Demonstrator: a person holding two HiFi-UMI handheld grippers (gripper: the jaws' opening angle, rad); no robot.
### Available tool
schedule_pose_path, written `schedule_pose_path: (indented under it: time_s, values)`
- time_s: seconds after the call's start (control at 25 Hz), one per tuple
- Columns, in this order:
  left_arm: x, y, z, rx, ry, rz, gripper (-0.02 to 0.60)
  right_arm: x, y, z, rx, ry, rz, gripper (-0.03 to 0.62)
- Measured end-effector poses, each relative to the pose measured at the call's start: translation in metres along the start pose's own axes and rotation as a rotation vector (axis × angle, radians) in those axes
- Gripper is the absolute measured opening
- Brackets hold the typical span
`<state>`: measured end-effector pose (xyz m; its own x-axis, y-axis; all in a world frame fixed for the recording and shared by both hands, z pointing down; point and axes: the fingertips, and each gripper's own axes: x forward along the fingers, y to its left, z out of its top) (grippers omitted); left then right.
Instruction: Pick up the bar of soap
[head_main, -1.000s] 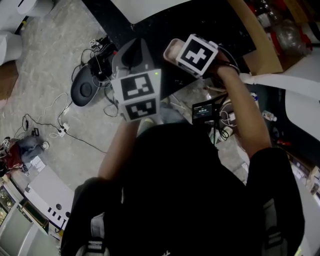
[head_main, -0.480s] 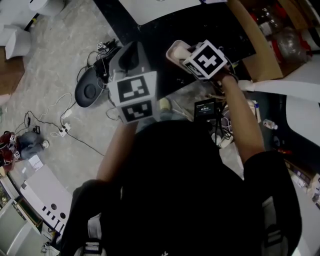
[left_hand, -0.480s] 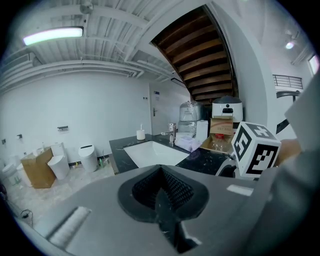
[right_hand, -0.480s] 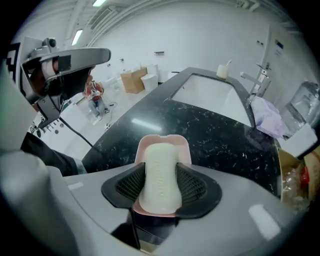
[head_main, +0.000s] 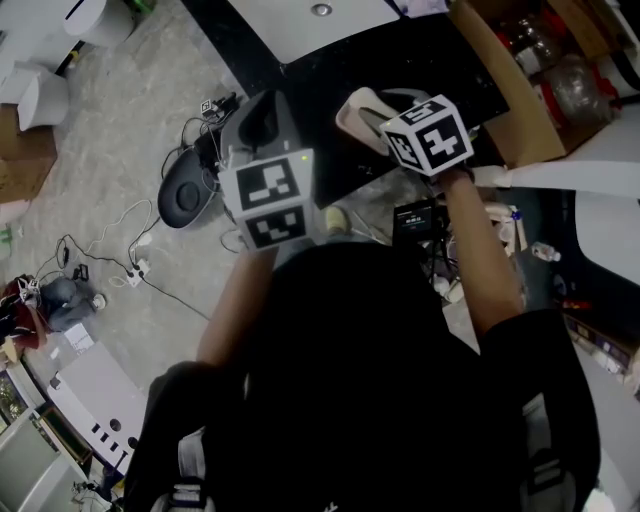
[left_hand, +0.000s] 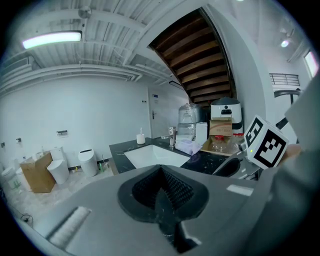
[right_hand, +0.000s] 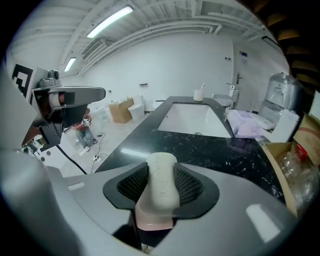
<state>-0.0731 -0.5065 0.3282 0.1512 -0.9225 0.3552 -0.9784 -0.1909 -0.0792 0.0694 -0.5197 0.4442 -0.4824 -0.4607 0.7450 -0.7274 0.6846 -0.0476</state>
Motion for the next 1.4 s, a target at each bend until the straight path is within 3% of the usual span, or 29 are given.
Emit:
schedule_pose_path:
  time_s: [0.28, 0.44, 0.64, 0.8, 1.04, 1.16, 1.4]
  values:
    - [0.007, 0.003, 0.0, -0.001, 0.007, -0.011, -0.005, 0.008, -0.001, -0.021, -0.042, 0.093, -0.016, 0.143]
    - [0.008, 0.001, -0.001, -0.003, 0.003, -0.015, -0.005, 0.011, 0.0, -0.019, -0.09, 0.168, -0.014, 0.147]
    - [0.008, 0.002, 0.0, -0.009, 0.001, -0.007, -0.005, 0.012, 0.002, -0.034, -0.125, 0.308, 0.004, 0.198]
    - [0.009, 0.004, 0.002, -0.02, -0.006, 0.007, -0.005, 0.024, 0.004, -0.049, -0.102, 0.446, 0.082, 0.239]
    - [0.01, 0.011, 0.0, -0.043, -0.012, 0.03, -0.005, 0.034, 0.007, -0.056, -0.229, 0.639, 0.087, 0.236]
    - [0.007, 0.013, -0.003, -0.052, -0.01, 0.035, -0.005, 0.032, 0.008, -0.052, -0.258, 0.583, 0.103, 0.235]
    - [-0.001, 0.018, -0.004, -0.06, -0.022, 0.042, -0.005, 0.026, 0.013, -0.048, -0.166, 0.362, 0.076, 0.218]
